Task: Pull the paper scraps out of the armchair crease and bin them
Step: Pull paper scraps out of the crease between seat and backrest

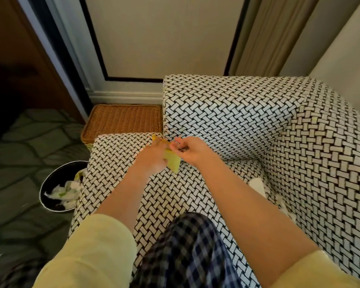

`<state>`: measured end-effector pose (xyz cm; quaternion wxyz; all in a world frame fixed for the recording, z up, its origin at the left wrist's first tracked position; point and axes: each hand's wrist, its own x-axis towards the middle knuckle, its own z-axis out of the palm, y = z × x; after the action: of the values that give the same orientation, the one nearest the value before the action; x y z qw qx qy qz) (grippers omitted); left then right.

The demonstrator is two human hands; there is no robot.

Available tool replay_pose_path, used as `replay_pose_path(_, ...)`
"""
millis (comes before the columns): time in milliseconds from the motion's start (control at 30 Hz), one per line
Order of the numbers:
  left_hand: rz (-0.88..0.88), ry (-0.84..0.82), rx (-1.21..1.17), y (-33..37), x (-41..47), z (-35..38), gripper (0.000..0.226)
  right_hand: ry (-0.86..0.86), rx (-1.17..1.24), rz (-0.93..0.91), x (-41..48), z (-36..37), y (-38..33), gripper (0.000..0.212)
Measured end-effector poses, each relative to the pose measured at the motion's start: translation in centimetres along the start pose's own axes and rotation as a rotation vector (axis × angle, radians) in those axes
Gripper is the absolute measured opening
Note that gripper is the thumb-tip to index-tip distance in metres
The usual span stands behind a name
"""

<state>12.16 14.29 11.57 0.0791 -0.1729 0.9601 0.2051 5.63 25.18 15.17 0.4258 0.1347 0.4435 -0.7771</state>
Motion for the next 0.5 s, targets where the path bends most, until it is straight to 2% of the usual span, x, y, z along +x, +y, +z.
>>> replay_pose_path(100,0.020,-0.076,0.008,-0.2,0.1,0.0,0.050,0.044,-0.175,-0.016,1.4,0.4,0.3,0.030)
replay_pose_path(167,0.031,-0.050,-0.090,-0.5,-0.2,-0.1,0.036,0.075,-0.301,-0.020,2.3,0.8,0.5,0.031)
replay_pose_path(233,0.048,0.000,-0.171,-0.7,-0.4,-0.1,0.025,0.120,-0.438,-0.010,2.5,1.6,0.7,0.024)
replay_pose_path(300,0.073,0.048,-0.202,-1.0,-0.3,0.0,0.019,0.167,-0.597,-0.008,2.6,2.3,0.7,0.030)
replay_pose_path(400,0.083,0.062,-0.214,-1.4,-0.2,0.2,0.018,0.197,-0.761,-0.021,2.8,2.9,0.7,0.036)
replay_pose_path(500,0.071,0.077,-0.219,-1.6,-0.1,0.4,0.018,0.211,-0.778,0.014,2.7,3.1,0.7,0.031)
